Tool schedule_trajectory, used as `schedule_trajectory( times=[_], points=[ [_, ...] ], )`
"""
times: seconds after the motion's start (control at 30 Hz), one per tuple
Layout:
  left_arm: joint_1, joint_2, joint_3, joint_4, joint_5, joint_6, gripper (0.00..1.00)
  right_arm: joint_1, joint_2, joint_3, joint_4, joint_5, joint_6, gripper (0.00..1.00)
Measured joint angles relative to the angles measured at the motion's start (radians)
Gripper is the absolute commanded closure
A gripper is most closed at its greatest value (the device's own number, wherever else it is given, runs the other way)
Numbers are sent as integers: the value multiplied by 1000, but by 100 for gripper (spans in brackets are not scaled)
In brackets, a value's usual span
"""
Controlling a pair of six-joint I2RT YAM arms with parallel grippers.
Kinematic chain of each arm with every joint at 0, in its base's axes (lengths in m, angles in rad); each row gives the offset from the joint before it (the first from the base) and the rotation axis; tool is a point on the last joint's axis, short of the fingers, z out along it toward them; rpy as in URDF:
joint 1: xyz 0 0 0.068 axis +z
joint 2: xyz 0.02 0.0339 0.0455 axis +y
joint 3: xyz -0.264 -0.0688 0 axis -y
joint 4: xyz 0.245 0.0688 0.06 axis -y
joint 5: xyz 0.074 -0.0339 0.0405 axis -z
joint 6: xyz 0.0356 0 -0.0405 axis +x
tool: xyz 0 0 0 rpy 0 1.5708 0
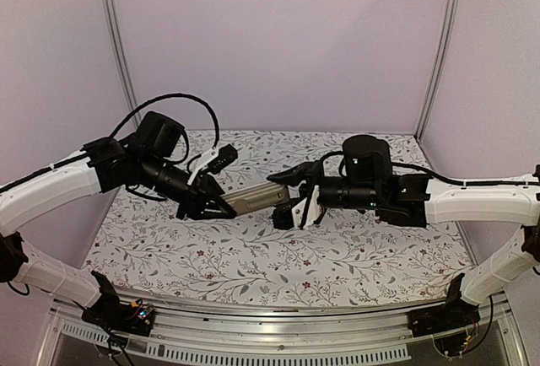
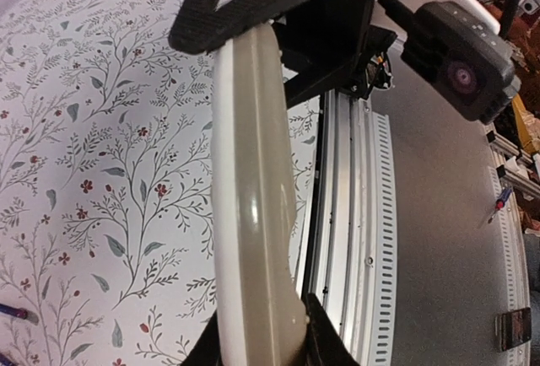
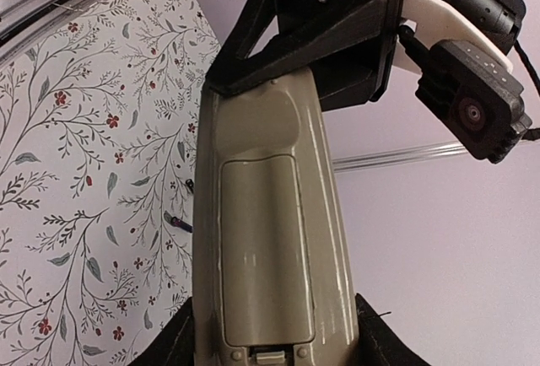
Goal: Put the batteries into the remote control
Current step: Pass from the left arm to the right
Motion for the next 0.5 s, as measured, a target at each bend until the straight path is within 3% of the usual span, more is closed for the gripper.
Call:
schedule_trajectory(
  times=[0.03, 0.07, 0.13, 0.17, 0.2, 0.5],
  points=[
    [0, 0, 0, 0, 0, 0, 100, 0, 0, 0, 0, -1, 1, 65],
    [0, 0, 0, 0, 0, 0, 91, 0, 0, 0, 0, -2, 3, 66],
    [0, 0, 0, 0, 0, 0, 41, 0, 0, -1, 0, -3, 11, 69],
    [0, 0, 0, 1, -9, 0, 19, 0, 0, -1, 0, -3, 23, 70],
    [1, 0, 0, 5, -18, 6, 3, 0, 0, -2, 1, -3, 35, 71],
    [1, -5, -5, 43, -163, 156, 0, 0, 0, -26, 14, -3, 249, 74]
  ],
)
